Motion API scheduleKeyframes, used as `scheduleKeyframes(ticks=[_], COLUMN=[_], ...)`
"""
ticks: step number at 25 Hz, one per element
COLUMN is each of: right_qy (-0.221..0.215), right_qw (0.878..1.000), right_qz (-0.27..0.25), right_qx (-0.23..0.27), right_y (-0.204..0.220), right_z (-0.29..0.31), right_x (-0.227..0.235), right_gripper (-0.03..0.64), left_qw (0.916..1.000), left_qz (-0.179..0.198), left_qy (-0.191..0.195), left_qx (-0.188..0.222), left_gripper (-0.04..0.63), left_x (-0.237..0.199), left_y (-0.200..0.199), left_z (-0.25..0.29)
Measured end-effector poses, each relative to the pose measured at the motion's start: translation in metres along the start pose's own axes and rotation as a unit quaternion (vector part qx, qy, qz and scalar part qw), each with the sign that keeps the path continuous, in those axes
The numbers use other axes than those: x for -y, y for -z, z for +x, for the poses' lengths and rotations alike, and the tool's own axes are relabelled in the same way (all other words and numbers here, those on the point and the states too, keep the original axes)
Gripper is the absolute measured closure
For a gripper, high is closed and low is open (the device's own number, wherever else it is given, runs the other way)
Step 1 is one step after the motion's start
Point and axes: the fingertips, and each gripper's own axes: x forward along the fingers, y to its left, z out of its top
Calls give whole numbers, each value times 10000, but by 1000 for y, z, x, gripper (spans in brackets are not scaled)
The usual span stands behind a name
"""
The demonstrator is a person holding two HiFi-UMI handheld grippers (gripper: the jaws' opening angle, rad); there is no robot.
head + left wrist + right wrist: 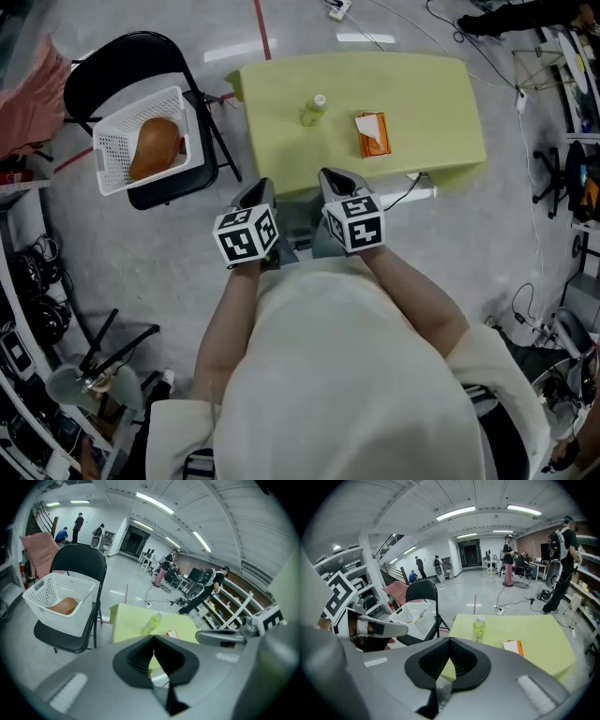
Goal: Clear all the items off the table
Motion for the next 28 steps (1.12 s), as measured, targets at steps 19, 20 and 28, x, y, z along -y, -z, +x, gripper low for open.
scheduleKeyframes(ticks=[19,20,28], right_qy=[493,507,540], right_qw=[9965,9961,9929], right_qz=[366,378,496], right_qx=[-575,-610,-935], right_y=[44,47,69], right_z=[12,16,52], right_x=[171,179,226], right_gripper=[617,617,549], left_qw=[9988,9987,9970], left_qz=[157,158,155], left_qy=[-20,-26,-148], left_qx=[-466,-488,-750], left_gripper=[586,586,586], left_x=[79,81,89], left_y=[15,16,28], left_z=[113,119,160])
